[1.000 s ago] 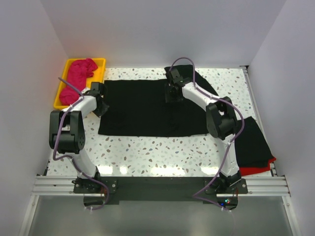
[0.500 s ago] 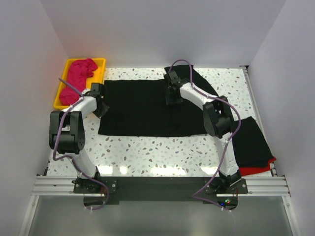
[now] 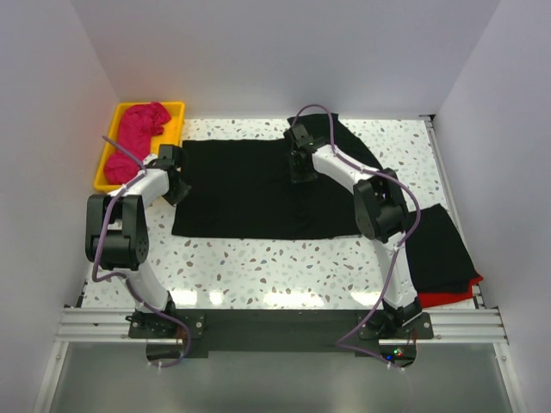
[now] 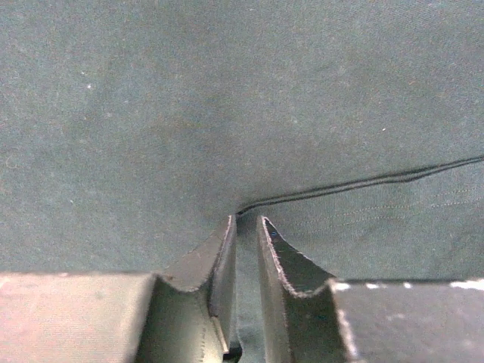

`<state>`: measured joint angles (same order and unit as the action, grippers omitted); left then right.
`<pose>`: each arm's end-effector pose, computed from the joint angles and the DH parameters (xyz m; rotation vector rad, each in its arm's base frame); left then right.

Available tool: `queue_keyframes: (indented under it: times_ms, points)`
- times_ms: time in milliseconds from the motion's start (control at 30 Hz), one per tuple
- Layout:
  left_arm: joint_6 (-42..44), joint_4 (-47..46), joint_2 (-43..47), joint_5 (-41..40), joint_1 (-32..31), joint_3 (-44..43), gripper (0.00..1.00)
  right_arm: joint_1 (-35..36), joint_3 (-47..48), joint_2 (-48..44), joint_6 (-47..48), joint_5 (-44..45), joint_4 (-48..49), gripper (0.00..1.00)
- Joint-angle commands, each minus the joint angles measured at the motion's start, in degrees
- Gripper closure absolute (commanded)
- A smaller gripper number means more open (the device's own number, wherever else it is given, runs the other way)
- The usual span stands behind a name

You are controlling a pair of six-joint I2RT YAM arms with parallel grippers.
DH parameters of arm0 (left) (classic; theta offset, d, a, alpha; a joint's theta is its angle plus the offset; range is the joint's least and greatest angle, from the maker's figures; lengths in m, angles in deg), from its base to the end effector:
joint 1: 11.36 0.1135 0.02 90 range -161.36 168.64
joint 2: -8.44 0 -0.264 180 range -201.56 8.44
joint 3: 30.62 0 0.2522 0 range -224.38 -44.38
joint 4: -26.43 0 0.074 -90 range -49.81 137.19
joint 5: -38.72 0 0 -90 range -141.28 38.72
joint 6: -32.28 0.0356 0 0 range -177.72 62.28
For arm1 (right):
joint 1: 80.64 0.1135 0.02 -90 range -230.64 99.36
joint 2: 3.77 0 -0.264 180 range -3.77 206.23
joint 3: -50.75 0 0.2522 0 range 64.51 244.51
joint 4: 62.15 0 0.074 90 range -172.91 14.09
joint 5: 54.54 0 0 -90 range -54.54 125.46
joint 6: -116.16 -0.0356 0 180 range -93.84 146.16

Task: Fold and stack the t-shirts
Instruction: Fold the tshirt

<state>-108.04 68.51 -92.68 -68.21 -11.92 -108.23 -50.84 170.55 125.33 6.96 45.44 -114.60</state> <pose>0.3469 0.0070 0.1735 -1.1839 2.3514 0.1091 0.4257 0.2367 0.1815 -0.1848 2.6161 0.0653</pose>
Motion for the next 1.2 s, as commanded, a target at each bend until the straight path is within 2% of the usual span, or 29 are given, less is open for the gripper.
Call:
queue_keyframes:
  times_ms: [0,100,367,567,667,800,1167]
  points:
    - [0.8,-1.3,2.2,-0.6,-0.3,0.6,1.0,0.2,2.5,0.8,0.7,1.4,-0.8,0.82]
    - [0.8,-1.3,2.2,-0.6,-0.2,0.7,1.0,0.3,2.5,0.8,0.7,1.3,-0.9,0.84]
    - [0.9,-1.6,2.2,-0.6,-0.2,0.8,1.0,0.5,2.8,1.2,0.9,0.7,-1.0,0.74]
    - [1.0,-1.8,2.0,-0.5,-0.3,0.8,1.0,0.8,3.8,2.6,1.0,1.4,-2.1,0.75]
    - [1.0,-1.9,2.0,-0.4,-0.3,0.9,1.0,0.8,3.9,2.6,0.8,2.0,-2.1,0.77]
    - [1.0,-1.6,2.2,-0.7,-0.3,1.0,1.0,0.9,3.5,1.1,0.3,2.8,-2.3,0.92]
    - [1.0,-1.3,4.1,-1.4,-0.3,1.8,1.0,0.6,0.6,-4.9,-0.6,7.1,-1.6,0.99]
